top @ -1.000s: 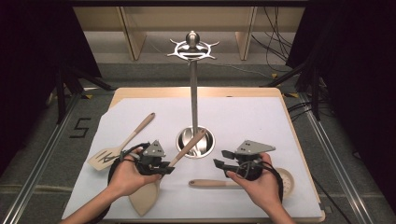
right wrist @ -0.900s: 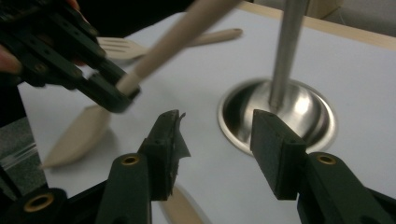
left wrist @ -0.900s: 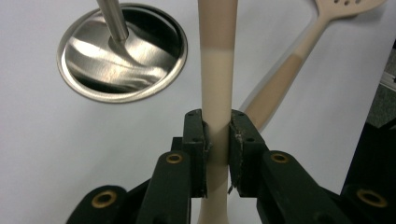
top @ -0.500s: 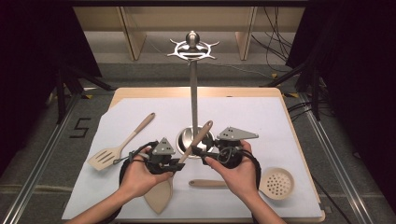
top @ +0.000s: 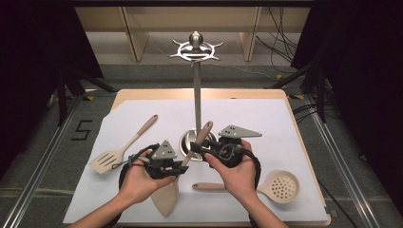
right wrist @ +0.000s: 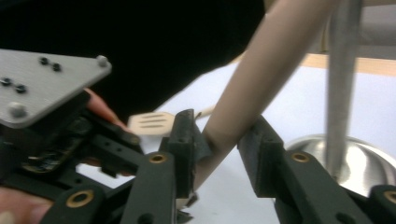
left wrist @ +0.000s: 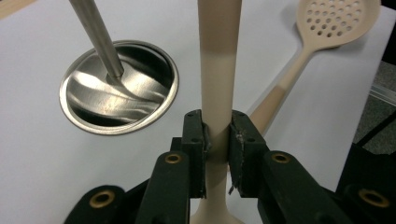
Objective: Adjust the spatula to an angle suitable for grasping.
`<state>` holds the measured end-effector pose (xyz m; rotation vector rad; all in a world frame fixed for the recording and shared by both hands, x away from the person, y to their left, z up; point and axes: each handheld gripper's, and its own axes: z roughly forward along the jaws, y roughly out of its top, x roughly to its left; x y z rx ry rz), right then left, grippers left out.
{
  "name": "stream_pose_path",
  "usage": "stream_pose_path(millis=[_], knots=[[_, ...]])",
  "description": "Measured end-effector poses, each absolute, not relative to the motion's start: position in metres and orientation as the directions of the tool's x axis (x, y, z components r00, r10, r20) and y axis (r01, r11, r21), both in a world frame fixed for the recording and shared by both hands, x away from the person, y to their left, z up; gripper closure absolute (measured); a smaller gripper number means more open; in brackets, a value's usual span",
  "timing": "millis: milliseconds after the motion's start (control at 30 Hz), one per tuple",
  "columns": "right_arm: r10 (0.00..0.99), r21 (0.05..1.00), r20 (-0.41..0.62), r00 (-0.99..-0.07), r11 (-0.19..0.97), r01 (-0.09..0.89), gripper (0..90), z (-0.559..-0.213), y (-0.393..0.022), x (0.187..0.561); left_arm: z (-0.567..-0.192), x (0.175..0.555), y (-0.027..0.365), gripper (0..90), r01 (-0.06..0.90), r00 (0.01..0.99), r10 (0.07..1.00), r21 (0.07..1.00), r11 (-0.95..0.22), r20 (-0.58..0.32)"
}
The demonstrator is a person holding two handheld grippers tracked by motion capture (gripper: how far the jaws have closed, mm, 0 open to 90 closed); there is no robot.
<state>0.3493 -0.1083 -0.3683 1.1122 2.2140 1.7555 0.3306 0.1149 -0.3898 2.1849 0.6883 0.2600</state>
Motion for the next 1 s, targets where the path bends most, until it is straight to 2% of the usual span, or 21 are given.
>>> stream_pose_path(millis=[100, 200, 267, 300, 367, 533, 667, 733, 767, 867, 1000], knots=[[0.546, 0.863, 0.398, -0.737, 0.051, 0.503, 72.3, -0.362, -0.107, 0.346, -0.384, 0.332, 0.121, 65.5, 0.364, 0.851, 0.52, 0.799, -0.478, -0.077], [0.473, 0.862, 0.427, -0.771, 0.045, 0.505, 74.9, -0.357, -0.104, 0.345, -0.378, 0.339, 0.127, 51.1, 0.299, 0.912, 0.398, 0.825, -0.479, -0.1], [0.442, 0.865, 0.422, -0.791, 0.064, 0.497, 75.6, -0.352, -0.102, 0.345, -0.377, 0.34, 0.129, 49.7, 0.325, 0.917, 0.364, 0.836, -0.443, -0.164], [0.428, 0.869, 0.416, -0.802, 0.073, 0.49, 75.7, -0.349, -0.101, 0.344, -0.376, 0.343, 0.132, 50.1, 0.305, 0.931, 0.326, 0.836, -0.456, -0.161], [0.417, 0.889, 0.372, -0.83, 0.098, 0.448, 75.9, -0.341, -0.098, 0.343, -0.375, 0.345, 0.134, 59.4, 0.282, 0.944, 0.292, 0.836, -0.472, -0.154], [0.374, 0.911, 0.323, -0.869, 0.127, 0.393, 75.9, -0.332, -0.095, 0.344, -0.373, 0.346, 0.134, 75.6, 0.293, 0.943, 0.283, 0.838, -0.461, -0.174], [0.359, 0.916, 0.324, -0.876, 0.113, 0.385, 75.7, -0.331, -0.094, 0.344, -0.371, 0.343, 0.13, 77.5, 0.338, 0.928, 0.3, 0.839, -0.426, -0.222], [0.352, 0.925, 0.315, -0.881, 0.095, 0.368, 75.4, -0.331, -0.096, 0.344, -0.367, 0.342, 0.129, 77.7, 0.331, 0.924, 0.328, 0.84, -0.43, -0.196], [0.355, 0.927, 0.314, -0.88, 0.085, 0.365, 73.8, -0.331, -0.098, 0.344, -0.365, 0.343, 0.128, 77.8, 0.311, 0.927, 0.337, 0.841, -0.442, -0.166], [0.356, 0.933, 0.319, -0.878, 0.046, 0.358, 64.1, -0.33, -0.105, 0.343, -0.361, 0.343, 0.126, 77.8, 0.326, 0.913, 0.379, 0.833, -0.448, -0.153], [0.415, 0.949, 0.282, -0.865, 0.012, 0.315, 57.6, -0.33, -0.122, 0.341, -0.357, 0.345, 0.124, 77.9, 0.341, 0.893, 0.428, 0.824, -0.451, -0.136]])
